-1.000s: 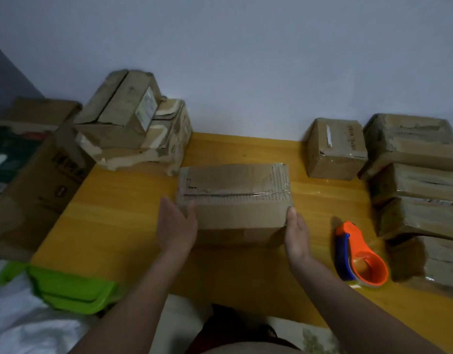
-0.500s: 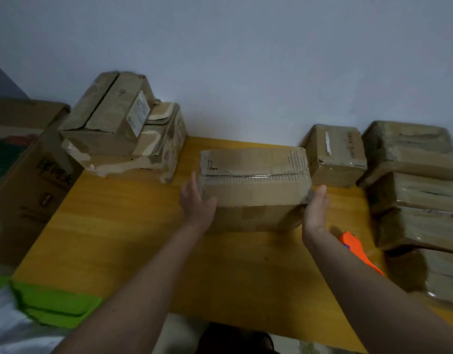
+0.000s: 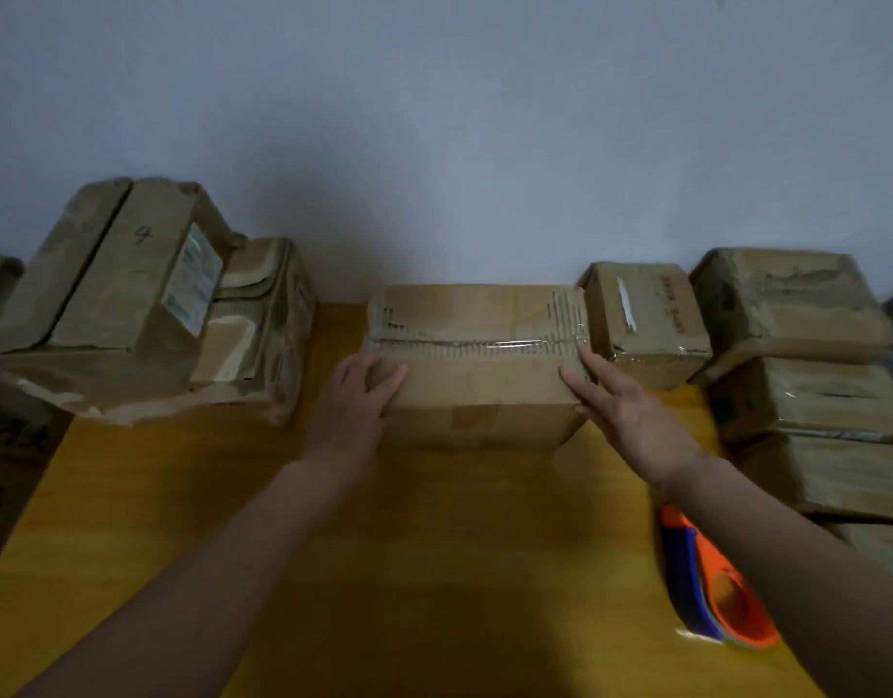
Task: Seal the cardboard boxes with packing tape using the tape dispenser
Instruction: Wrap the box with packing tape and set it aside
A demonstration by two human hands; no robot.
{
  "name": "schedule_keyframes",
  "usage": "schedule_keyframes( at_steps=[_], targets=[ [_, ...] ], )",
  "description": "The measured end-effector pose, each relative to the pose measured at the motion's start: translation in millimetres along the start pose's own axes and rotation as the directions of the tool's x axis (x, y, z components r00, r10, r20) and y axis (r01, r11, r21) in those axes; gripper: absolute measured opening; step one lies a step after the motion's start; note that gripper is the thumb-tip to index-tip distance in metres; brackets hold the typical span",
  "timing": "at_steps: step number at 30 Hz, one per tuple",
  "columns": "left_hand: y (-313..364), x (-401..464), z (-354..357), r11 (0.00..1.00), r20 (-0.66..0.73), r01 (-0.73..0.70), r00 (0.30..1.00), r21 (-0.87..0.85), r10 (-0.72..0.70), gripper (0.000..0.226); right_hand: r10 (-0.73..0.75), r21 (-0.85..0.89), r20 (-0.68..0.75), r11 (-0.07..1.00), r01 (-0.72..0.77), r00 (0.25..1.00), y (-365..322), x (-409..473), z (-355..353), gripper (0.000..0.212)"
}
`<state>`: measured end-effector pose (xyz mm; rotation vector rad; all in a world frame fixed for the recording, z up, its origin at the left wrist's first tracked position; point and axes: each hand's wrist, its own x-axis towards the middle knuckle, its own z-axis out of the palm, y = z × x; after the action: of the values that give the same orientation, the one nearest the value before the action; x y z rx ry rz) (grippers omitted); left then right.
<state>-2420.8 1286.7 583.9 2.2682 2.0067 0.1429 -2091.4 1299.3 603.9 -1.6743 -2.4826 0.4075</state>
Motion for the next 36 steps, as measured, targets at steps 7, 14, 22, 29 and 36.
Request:
schedule_keyframes(
  at_steps=[7,14,22,29,36],
  targets=[
    [3,94,1,0.974,-0.063,0.056,0.997,0.221,-0.043,0.078,0.114,-0.188,-0.016,0.975,-0.115,0.993,12,80,-16,0.038],
    [16,105,-7,0.997,-0.025,0.052,0.998,0.06,-0.051,0.083,0.238,-0.367,-0.007,0.903,-0.223,0.971,6,99,-26,0.044],
    [-22,7,-37,0.915,-0.034,0.251,0.961,-0.314,-0.276,0.034,-0.199,-0.147,-0.102,0.972,0.183,0.975,-100,108,-6,0.059],
    [-136,-83,-66,0.712,0.044,0.665,0.737,-0.224,-0.674,0.028,-0.265,0.109,0.108,0.961,0.254,0.958,-230,127,22,0.07],
    [-249,-96,-92,0.433,0.0,0.617,0.575,-0.657,-0.818,0.045,-0.112,0.453,0.087,0.889,0.061,0.99,-337,154,33,0.065]
  ],
)
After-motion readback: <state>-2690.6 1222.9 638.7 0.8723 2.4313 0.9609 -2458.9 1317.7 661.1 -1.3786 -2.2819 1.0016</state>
